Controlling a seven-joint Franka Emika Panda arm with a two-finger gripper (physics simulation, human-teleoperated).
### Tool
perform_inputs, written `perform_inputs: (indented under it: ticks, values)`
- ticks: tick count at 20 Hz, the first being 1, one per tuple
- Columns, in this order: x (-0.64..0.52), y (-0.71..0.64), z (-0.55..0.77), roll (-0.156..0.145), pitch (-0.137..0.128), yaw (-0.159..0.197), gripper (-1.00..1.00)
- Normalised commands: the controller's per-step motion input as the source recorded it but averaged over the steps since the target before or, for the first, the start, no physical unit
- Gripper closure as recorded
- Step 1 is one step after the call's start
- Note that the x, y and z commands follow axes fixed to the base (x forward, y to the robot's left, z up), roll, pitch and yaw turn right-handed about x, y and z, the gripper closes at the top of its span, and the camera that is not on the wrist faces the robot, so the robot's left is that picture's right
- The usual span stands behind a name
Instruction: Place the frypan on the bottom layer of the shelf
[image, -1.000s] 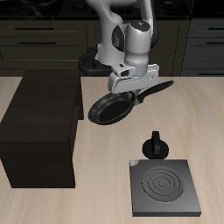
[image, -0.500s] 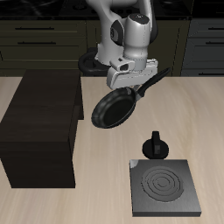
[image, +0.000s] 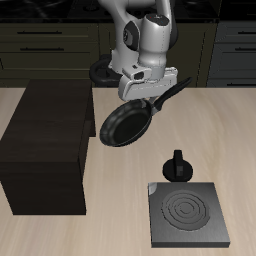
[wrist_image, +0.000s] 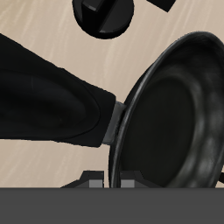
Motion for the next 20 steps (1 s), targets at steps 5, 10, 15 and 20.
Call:
perform_inputs:
  ticks: [5, 10, 15, 20]
  values:
    - [0.10, -0.07, 0.00, -0.032, -0.003, 0.017, 1.00]
    - [0.11, -0.03, 0.04, -0.015, -0.009, 0.020, 1.00]
    - [0.18, -0.05, 0.07, -0.030, -0.015, 0.016, 1.00]
    - [0.14, -0.05, 0.02, -0.025, 0.000, 0.005, 1.00]
